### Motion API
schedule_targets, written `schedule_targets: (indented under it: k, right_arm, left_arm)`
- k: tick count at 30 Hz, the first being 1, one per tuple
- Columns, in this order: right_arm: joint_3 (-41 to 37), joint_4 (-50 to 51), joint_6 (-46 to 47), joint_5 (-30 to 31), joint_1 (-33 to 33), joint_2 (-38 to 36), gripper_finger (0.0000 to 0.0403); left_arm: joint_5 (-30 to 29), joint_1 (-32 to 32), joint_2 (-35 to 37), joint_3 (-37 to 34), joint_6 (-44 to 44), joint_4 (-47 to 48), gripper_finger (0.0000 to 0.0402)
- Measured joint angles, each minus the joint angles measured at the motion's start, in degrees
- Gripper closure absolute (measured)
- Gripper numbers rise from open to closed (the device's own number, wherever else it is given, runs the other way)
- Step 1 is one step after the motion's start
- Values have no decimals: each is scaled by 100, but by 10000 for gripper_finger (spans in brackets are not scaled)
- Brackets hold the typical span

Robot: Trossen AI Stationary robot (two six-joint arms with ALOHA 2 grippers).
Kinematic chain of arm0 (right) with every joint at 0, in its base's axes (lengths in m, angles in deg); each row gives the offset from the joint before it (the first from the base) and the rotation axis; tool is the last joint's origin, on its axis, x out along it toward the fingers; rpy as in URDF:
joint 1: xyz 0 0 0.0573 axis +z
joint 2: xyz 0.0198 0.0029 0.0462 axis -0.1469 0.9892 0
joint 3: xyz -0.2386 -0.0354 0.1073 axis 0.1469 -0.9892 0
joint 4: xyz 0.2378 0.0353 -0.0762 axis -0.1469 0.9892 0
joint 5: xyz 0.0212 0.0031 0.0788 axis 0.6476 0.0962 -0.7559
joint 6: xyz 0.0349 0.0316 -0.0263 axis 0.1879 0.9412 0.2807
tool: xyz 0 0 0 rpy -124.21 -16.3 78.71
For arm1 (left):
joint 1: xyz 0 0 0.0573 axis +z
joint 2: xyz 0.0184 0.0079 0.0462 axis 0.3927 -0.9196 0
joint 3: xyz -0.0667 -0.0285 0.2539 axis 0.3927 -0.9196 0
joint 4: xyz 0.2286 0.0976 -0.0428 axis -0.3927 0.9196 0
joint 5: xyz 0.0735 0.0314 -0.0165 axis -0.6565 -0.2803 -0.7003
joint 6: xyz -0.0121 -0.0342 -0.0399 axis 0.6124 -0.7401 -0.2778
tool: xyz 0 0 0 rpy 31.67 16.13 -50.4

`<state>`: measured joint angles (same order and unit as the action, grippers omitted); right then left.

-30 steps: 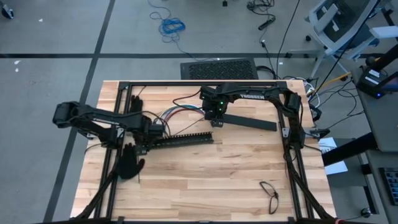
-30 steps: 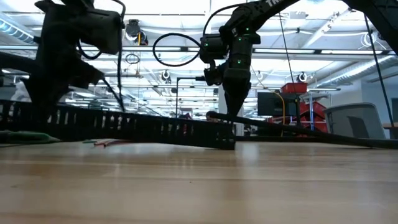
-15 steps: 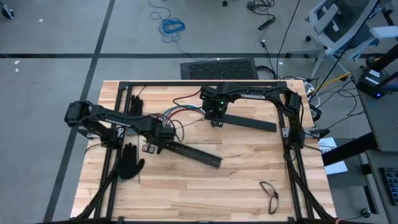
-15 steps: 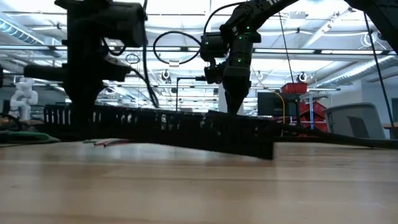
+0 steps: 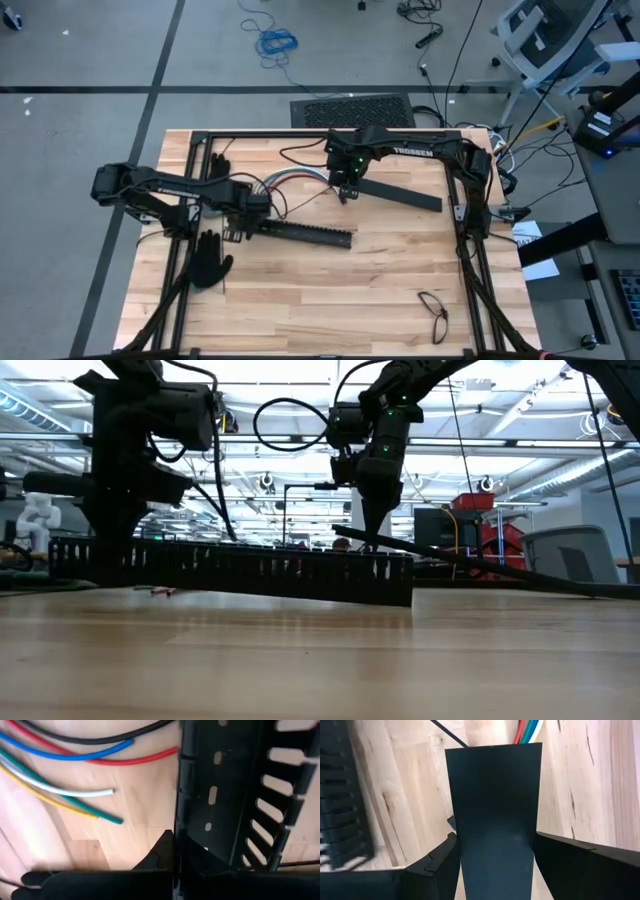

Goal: Ziptie cables

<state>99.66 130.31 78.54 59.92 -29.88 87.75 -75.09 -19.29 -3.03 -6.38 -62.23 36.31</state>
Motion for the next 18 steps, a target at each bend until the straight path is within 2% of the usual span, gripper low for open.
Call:
schedule_targets:
  k: [5, 8, 11, 14, 18]
  right_arm:
    - [0, -23, 51, -10, 2, 0, 194]
    - [0, -54, 53, -9, 2, -2, 194]
    - [0, -68, 53, -9, 2, -2, 194]
    - [0, -93, 49, -9, 2, -4, 194]
    - [0, -44, -19, -11, 2, -8, 194]
  left_arm:
    - [114, 2, 0, 0, 50, -17, 392]
    - [306, 41, -3, 0, 255, -51, 377]
    - [593, 70, 0, 0, 289, -102, 343]
    - [606, 70, 0, 0, 437, -137, 300]
    - [244, 69, -3, 33, 432, 20, 249]
